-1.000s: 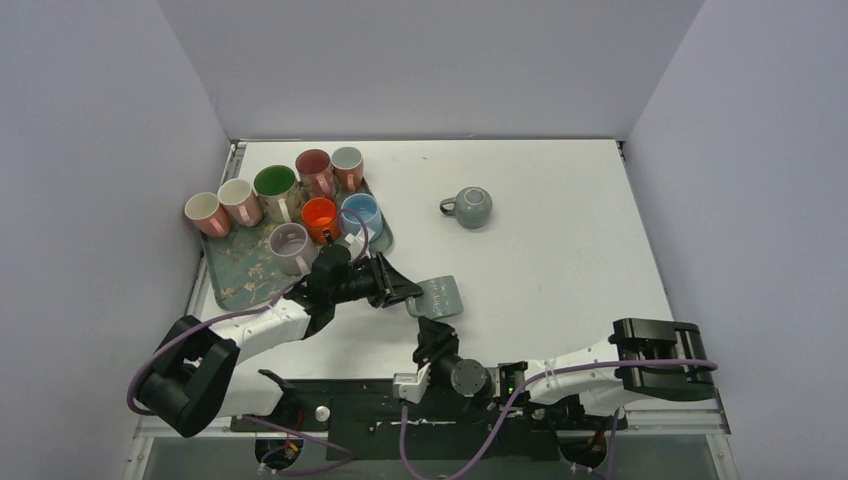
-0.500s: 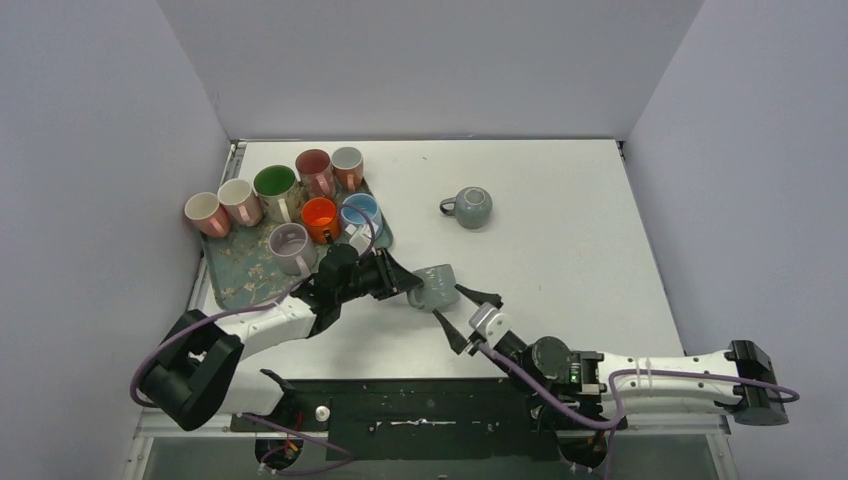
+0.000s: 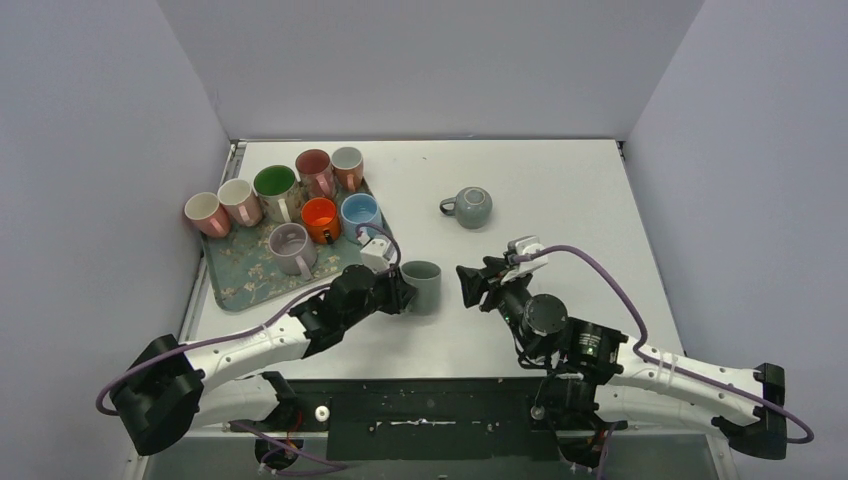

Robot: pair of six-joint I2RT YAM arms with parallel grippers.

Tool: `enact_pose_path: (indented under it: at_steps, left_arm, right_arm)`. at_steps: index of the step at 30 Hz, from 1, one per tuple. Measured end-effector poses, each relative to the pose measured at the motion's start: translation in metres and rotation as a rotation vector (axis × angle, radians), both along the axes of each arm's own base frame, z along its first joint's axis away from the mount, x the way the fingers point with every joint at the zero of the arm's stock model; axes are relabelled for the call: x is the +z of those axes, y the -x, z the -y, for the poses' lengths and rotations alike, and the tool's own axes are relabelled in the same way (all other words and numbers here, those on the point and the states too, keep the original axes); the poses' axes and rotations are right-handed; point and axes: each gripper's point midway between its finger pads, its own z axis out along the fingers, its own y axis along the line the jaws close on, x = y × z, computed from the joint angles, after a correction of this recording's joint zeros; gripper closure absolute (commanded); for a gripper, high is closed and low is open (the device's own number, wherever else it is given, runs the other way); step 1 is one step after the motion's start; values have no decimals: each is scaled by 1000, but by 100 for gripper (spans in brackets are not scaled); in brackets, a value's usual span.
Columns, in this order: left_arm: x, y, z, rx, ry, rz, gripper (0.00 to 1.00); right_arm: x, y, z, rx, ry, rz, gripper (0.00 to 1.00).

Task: Turn the mug right side up
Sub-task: Turn over the cup at the center of the board.

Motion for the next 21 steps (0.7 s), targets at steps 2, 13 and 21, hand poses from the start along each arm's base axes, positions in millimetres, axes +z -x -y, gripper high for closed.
enact_pose_path:
  at_steps: [2,13,21]
  left_arm:
    - [-1,2,0,-3,-36,30,100]
    - [-5,18,2,-15,-225,167,100]
    - [-9,24,3,14,-319,176,95]
  right_arm:
    - [-14,-5,4,-26,29,-42,47]
    - [-49,-49,41,-158,36,-210,47]
    - [-63,-63,53,-160,7,-287,47]
